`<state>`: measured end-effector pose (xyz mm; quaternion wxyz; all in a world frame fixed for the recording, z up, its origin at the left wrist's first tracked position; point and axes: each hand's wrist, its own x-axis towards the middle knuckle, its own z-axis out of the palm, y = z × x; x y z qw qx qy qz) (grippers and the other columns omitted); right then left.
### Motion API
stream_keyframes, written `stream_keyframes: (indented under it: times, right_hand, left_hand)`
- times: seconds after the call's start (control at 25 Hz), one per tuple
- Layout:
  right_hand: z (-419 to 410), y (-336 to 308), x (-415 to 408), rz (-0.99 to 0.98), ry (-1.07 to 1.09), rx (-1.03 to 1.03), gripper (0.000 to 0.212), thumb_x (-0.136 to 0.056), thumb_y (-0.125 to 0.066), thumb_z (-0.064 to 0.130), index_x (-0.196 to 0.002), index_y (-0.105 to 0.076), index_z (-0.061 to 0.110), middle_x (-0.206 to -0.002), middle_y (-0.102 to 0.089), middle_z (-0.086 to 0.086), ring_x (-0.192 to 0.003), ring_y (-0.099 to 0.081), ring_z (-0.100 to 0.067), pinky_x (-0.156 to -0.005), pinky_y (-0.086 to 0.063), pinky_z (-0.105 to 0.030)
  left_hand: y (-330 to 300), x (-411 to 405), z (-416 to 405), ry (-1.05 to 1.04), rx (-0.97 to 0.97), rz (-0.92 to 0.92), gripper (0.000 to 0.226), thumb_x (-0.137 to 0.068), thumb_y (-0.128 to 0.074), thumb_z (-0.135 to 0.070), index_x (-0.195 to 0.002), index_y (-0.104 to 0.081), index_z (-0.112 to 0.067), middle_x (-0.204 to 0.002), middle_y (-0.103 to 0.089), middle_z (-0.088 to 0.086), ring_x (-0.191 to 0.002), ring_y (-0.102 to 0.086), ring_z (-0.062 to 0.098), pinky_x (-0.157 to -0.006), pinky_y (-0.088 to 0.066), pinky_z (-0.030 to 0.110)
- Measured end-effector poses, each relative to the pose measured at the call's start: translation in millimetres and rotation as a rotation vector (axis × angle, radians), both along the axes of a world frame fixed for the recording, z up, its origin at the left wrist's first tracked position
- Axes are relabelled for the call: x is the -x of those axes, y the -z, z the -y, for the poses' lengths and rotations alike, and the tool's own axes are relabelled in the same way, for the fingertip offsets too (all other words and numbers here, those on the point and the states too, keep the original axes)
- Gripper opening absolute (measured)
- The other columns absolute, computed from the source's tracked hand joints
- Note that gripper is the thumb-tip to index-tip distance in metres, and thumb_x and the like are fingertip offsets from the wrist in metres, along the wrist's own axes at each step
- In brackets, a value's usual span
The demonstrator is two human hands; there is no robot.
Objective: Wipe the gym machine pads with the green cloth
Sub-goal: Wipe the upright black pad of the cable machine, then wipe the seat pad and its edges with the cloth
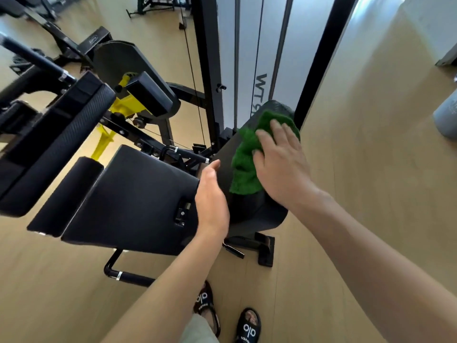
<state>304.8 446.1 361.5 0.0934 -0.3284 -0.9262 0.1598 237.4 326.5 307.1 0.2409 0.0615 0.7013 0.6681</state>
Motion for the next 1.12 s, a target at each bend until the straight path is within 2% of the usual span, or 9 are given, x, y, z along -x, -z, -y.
stream_keyframes:
  times: [0.12, 0.24, 0.36, 0.52, 0.68, 0.88, 0.96, 1.04, 1.12]
  right_hand:
    - [39.4, -9.7, -27.5, 0.144, -0.265, -0.292, 0.04, -0.099, -0.044, 0.029, -0.129, -0.063, 0.011, -0.145, -0.053, -0.014, -0.145, -0.034, -0.034, -0.124, -0.017, -0.047]
    - [56.2, -15.1, -13.6, 0.501, -0.485, -0.489, 0.043, -0.1, -0.036, 0.033, -0.119, -0.068, 0.011, -0.125, -0.066, -0.012, -0.123, -0.052, -0.034, -0.115, -0.029, -0.048]
    - [63.7, 7.1, 32.8, 0.826, -0.617, -0.499, 0.053, -0.102, -0.028, 0.038, -0.139, -0.054, 0.01, -0.141, -0.054, -0.013, -0.129, -0.047, -0.032, -0.113, -0.029, -0.046]
    - [74.0, 84.4, 85.5, 1.066, -0.743, -0.432, 0.065, -0.105, -0.017, 0.044, -0.16, -0.012, 0.009, -0.168, -0.01, -0.013, -0.154, -0.007, -0.032, -0.125, -0.005, -0.046]
    - [84.7, 126.6, 122.2, 1.139, -0.789, -0.357, 0.064, -0.106, -0.017, 0.045, -0.16, -0.009, 0.012, -0.169, -0.006, -0.008, -0.155, -0.002, -0.029, -0.126, -0.003, -0.043]
    - [85.1, 81.1, 83.3, 1.05, -1.052, -0.466, 0.056, -0.105, -0.028, 0.041, -0.152, -0.035, 0.01, -0.155, -0.04, -0.011, -0.135, -0.042, -0.034, -0.113, -0.033, -0.045]
    - [79.0, 51.8, 60.7, 1.029, -1.109, -0.373, 0.055, -0.105, -0.03, 0.039, -0.153, -0.033, 0.013, -0.156, -0.038, -0.008, -0.138, -0.039, -0.033, -0.116, -0.031, -0.045]
    - [72.8, 37.0, 58.2, 1.02, -1.084, -0.278, 0.055, -0.106, -0.027, 0.041, -0.156, -0.028, 0.018, -0.161, -0.031, -0.002, -0.146, -0.03, -0.027, -0.122, -0.022, -0.043]
    - [70.3, 43.2, 73.0, 0.991, -1.068, -0.274, 0.056, -0.106, -0.025, 0.043, -0.156, -0.028, 0.018, -0.163, -0.029, -0.002, -0.148, -0.027, -0.025, -0.123, -0.019, -0.041]
  left_hand:
    - [3.7, 33.9, 27.4, 0.058, 0.083, -0.087, 0.046, -0.097, -0.027, -0.044, -0.13, -0.058, -0.034, -0.13, -0.058, -0.018, -0.125, -0.049, 0.002, -0.114, -0.034, 0.036]
    - [11.8, 60.5, 29.4, 0.211, 0.163, -0.097, 0.049, -0.1, -0.026, -0.044, -0.134, -0.057, -0.029, -0.135, -0.059, -0.011, -0.129, -0.049, 0.008, -0.112, -0.034, 0.033]
    - [46.5, 68.0, 39.3, 0.232, 0.275, 0.046, 0.052, -0.101, -0.025, -0.046, -0.136, -0.059, -0.028, -0.14, -0.058, -0.006, -0.133, -0.047, 0.013, -0.109, -0.032, 0.031]
    - [107.9, 69.0, 75.1, 0.14, 0.404, 0.405, 0.056, -0.101, -0.023, -0.049, -0.148, -0.044, -0.028, -0.155, -0.041, 0.0, -0.142, -0.035, 0.023, -0.116, -0.025, 0.042]
    - [141.4, 69.8, 94.9, 0.122, 0.366, 0.546, 0.055, -0.103, -0.023, -0.046, -0.154, -0.033, -0.026, -0.16, -0.031, -0.001, -0.147, -0.027, 0.023, -0.119, -0.02, 0.041]
    - [135.2, 78.9, 85.3, 0.226, 0.404, 0.536, 0.055, -0.104, -0.024, -0.042, -0.155, -0.029, -0.02, -0.159, -0.032, 0.006, -0.146, -0.028, 0.027, -0.116, -0.02, 0.038]
    - [128.6, 78.3, 75.8, 0.285, 0.409, 0.522, 0.05, -0.104, -0.024, -0.041, -0.146, -0.042, -0.023, -0.157, -0.034, 0.007, -0.144, -0.03, 0.028, -0.116, -0.019, 0.039]
    - [125.1, 77.5, 68.5, 0.288, 0.441, 0.524, 0.039, -0.104, -0.023, -0.037, -0.122, -0.056, -0.026, -0.153, -0.036, 0.01, -0.139, -0.031, 0.031, -0.115, -0.02, 0.041]
    - [125.7, 80.2, 64.3, 0.239, 0.494, 0.541, 0.042, -0.105, -0.021, -0.034, -0.127, -0.053, -0.019, -0.146, -0.039, 0.011, -0.136, -0.03, 0.032, -0.114, -0.02, 0.041]
